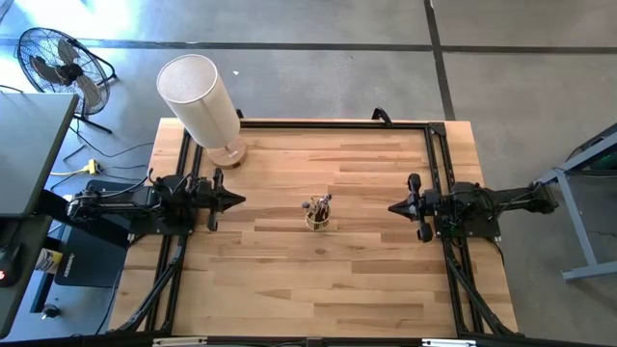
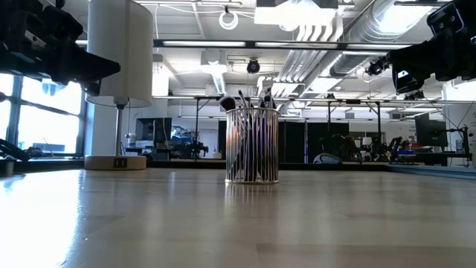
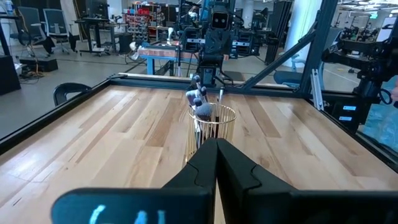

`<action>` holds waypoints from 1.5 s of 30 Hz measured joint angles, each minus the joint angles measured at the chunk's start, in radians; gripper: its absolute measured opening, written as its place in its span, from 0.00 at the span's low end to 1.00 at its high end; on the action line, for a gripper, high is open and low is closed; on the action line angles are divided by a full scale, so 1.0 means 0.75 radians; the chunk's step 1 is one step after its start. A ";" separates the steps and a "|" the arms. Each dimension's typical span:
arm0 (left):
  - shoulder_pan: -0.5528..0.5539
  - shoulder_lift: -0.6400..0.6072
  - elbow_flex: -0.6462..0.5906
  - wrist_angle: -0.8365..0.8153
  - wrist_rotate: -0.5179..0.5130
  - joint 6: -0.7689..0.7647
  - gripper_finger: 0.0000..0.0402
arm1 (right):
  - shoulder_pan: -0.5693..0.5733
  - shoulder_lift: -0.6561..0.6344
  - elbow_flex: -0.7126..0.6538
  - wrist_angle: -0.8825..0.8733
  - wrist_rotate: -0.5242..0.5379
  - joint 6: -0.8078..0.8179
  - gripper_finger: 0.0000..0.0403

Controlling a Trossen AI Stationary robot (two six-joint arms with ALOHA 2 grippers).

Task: Put items in baskets/containers
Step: Return to Home Position

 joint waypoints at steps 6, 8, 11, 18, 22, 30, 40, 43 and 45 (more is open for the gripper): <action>0.000 0.000 0.000 0.000 0.000 0.000 0.00 | 0.000 0.000 -0.001 0.001 0.013 0.000 0.00; 0.000 0.000 0.000 0.001 0.000 0.000 0.00 | 0.000 0.000 -0.001 0.002 0.017 0.000 0.00; 0.000 0.000 0.000 0.001 0.000 0.000 0.00 | 0.000 0.000 -0.002 0.005 0.020 0.000 0.01; 0.000 0.000 0.000 0.001 -0.001 0.000 0.00 | 0.000 0.001 -0.003 0.013 0.021 0.000 0.02; 0.000 0.000 0.000 0.001 -0.001 0.000 0.00 | 0.000 0.001 -0.004 0.015 0.021 0.000 0.01; 0.000 0.000 0.000 0.001 -0.001 0.000 0.00 | 0.000 0.001 -0.004 0.015 0.021 0.000 0.02; 0.000 0.000 0.000 0.001 -0.001 0.000 0.00 | 0.000 0.001 -0.004 0.015 0.021 0.001 0.02; 0.000 0.000 0.001 0.001 -0.001 0.000 0.00 | 0.000 0.001 -0.004 0.015 0.021 0.001 0.02; 0.000 0.000 0.001 0.001 -0.001 0.000 0.00 | 0.000 0.001 -0.004 0.015 0.021 0.001 0.02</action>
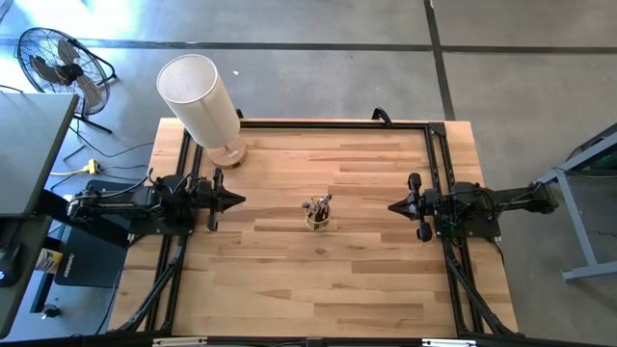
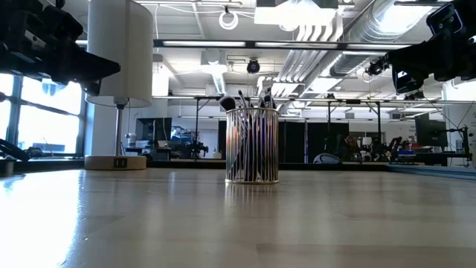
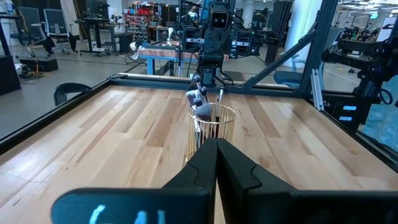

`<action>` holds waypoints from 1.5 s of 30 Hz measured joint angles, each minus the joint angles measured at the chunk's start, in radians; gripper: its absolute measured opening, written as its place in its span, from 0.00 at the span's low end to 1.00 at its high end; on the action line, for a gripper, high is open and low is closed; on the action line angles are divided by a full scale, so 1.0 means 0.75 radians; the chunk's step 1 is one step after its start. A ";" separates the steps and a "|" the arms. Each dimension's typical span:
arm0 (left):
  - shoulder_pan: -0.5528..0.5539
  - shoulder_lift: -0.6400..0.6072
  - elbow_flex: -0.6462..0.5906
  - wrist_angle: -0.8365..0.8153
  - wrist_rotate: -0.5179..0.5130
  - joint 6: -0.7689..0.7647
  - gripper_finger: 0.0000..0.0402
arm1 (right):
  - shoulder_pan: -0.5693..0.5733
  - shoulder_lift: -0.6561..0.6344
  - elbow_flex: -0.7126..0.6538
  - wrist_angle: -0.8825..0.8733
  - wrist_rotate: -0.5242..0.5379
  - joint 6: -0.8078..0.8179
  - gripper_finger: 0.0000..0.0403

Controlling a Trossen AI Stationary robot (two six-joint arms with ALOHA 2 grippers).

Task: Put items in baskets/containers
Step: Return to Home Position

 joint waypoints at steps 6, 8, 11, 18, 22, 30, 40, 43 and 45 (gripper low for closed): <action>0.000 0.000 0.000 0.000 0.000 0.000 0.00 | 0.000 0.000 0.000 0.000 0.000 0.000 0.01; 0.000 0.000 0.000 0.000 0.000 0.000 0.00 | 0.000 0.000 0.000 0.000 0.000 0.000 0.01; 0.000 0.000 0.000 0.000 0.000 0.000 0.00 | 0.000 0.000 0.000 0.000 0.000 0.000 0.01; 0.000 0.000 0.000 0.000 0.000 0.000 0.00 | 0.000 0.000 0.000 0.000 0.000 0.001 0.02; 0.000 0.000 0.000 0.000 0.000 0.000 0.00 | 0.000 0.000 0.000 0.000 0.000 0.001 0.01; 0.000 0.000 0.001 0.000 -0.001 0.000 0.00 | 0.000 0.000 0.000 0.000 0.000 0.001 0.02; -0.047 0.000 0.001 0.000 -0.005 0.000 0.00 | -0.001 0.000 0.000 0.000 0.000 0.001 0.01; -0.045 0.000 0.001 0.000 -0.004 0.000 0.00 | 0.000 0.000 0.000 0.000 0.000 0.000 0.01; -0.044 0.000 0.001 0.000 -0.004 0.000 0.00 | 0.000 0.000 0.000 0.000 0.000 0.000 0.01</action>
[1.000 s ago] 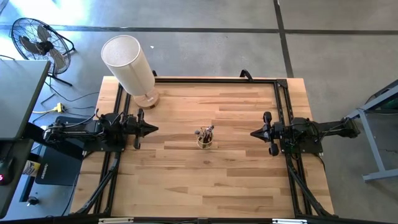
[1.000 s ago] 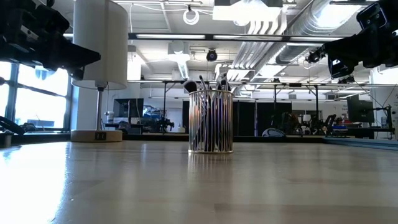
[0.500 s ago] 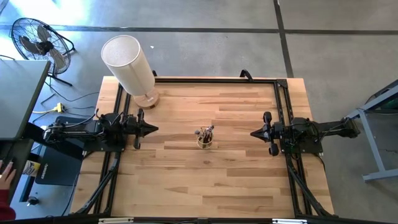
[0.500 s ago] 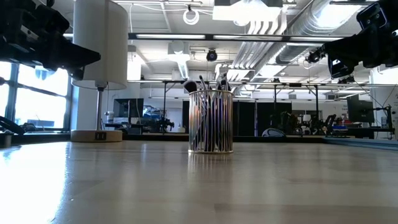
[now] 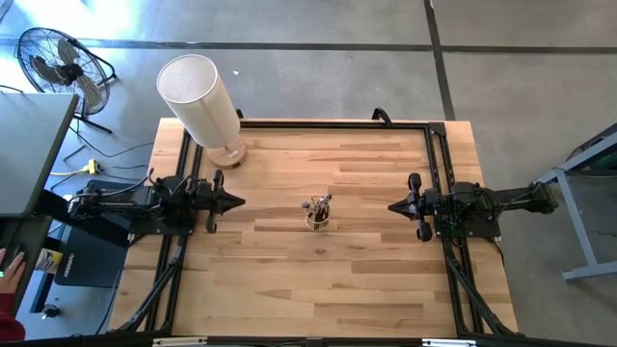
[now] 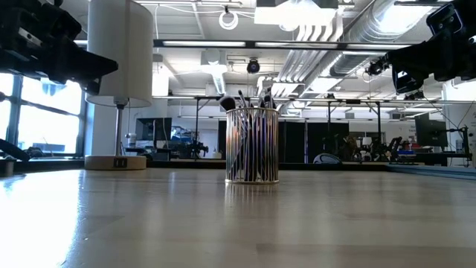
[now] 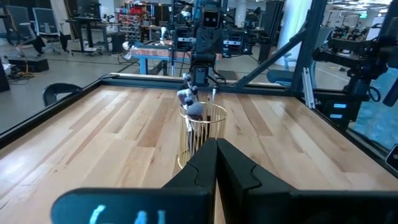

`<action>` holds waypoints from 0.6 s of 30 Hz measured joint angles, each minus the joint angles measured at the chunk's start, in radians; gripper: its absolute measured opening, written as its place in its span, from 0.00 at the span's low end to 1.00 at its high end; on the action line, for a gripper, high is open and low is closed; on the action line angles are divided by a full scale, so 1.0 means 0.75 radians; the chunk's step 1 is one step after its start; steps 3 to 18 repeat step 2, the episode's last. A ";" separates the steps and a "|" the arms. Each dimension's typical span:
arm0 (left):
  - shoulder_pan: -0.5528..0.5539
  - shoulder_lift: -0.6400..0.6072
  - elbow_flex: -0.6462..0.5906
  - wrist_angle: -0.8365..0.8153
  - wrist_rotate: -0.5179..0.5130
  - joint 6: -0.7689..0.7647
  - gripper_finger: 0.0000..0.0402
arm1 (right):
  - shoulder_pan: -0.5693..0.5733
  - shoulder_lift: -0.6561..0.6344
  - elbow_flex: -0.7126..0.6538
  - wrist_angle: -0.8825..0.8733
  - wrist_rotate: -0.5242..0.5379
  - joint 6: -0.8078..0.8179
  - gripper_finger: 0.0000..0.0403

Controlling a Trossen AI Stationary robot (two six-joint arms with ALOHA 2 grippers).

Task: Put items in baskets/containers
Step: Return to Home Position

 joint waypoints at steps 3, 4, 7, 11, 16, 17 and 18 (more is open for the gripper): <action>0.000 0.000 0.000 0.000 0.000 0.000 0.00 | 0.000 0.000 0.000 0.000 0.000 0.000 0.01; 0.000 0.000 0.000 0.000 0.000 0.000 0.00 | 0.000 0.000 0.000 0.000 0.000 0.000 0.01; 0.000 0.000 0.000 0.000 0.000 0.000 0.00 | 0.000 0.000 0.000 0.000 0.000 0.000 0.01; 0.000 0.000 0.000 0.000 0.000 0.000 0.00 | 0.000 0.000 0.000 0.000 0.000 0.000 0.01; 0.000 0.000 0.000 0.000 0.000 0.000 0.00 | 0.000 0.000 0.000 0.000 0.000 0.000 0.01; 0.000 0.000 0.000 0.000 0.000 0.000 0.00 | 0.000 0.000 0.000 0.000 0.000 0.000 0.01; 0.000 0.000 0.000 0.000 0.000 0.000 0.00 | 0.000 0.000 0.000 0.000 0.000 0.000 0.01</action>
